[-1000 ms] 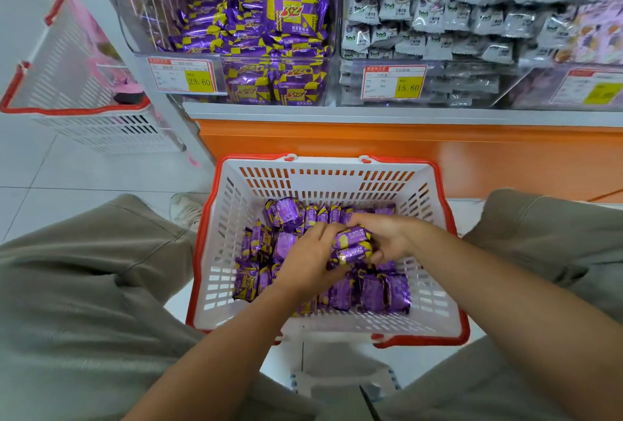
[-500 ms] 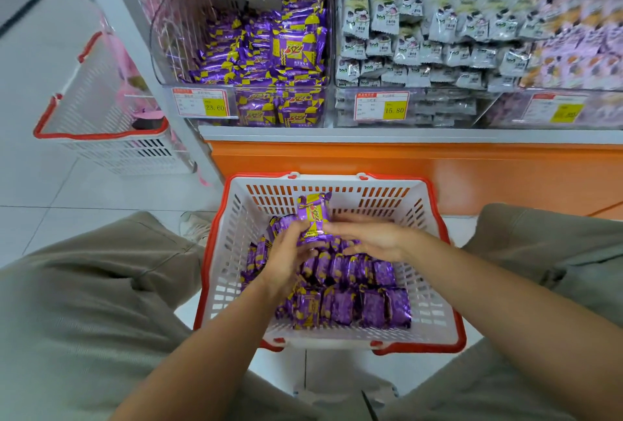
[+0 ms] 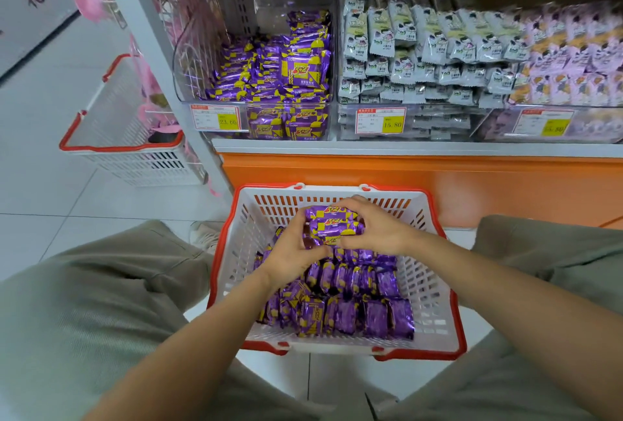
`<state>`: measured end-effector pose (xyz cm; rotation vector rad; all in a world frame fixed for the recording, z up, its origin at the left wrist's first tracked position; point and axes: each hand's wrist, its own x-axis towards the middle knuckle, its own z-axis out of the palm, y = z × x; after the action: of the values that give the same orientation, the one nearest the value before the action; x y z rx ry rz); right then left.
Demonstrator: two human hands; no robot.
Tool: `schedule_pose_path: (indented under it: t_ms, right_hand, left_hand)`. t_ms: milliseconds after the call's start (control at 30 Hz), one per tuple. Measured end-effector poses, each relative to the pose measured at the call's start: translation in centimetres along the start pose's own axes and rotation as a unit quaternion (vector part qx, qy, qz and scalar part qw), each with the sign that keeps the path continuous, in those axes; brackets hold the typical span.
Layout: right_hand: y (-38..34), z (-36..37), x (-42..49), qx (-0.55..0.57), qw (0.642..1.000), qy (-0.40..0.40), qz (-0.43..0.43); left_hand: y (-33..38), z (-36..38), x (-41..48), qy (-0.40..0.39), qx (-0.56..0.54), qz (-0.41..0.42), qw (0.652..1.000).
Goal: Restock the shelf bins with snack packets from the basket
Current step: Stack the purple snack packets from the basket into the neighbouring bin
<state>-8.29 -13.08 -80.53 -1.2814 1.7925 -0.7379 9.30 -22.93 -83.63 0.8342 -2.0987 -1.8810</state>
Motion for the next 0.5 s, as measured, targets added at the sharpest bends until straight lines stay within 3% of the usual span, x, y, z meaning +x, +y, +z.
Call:
schedule_pose_path:
  t_ms: [300, 433, 500]
  right_hand:
    - [-2.5, -0.1, -1.4, 0.074, 0.995, 0.061, -0.04]
    - [-5.2, -1.0, -1.3, 0.115, 0.987, 0.079, -0.076]
    - [-6.7, -1.5, -1.2, 0.119, 0.984, 0.084, -0.101]
  left_hand:
    - [4.2, -0.3, -1.3, -0.035, -0.019, -0.003, 0.999]
    - [5.9, -2.0, -1.4, 0.023, -0.026, -0.043, 0.998]
    - [7.6, -2.8, -1.7, 0.043, -0.035, -0.023, 0.998]
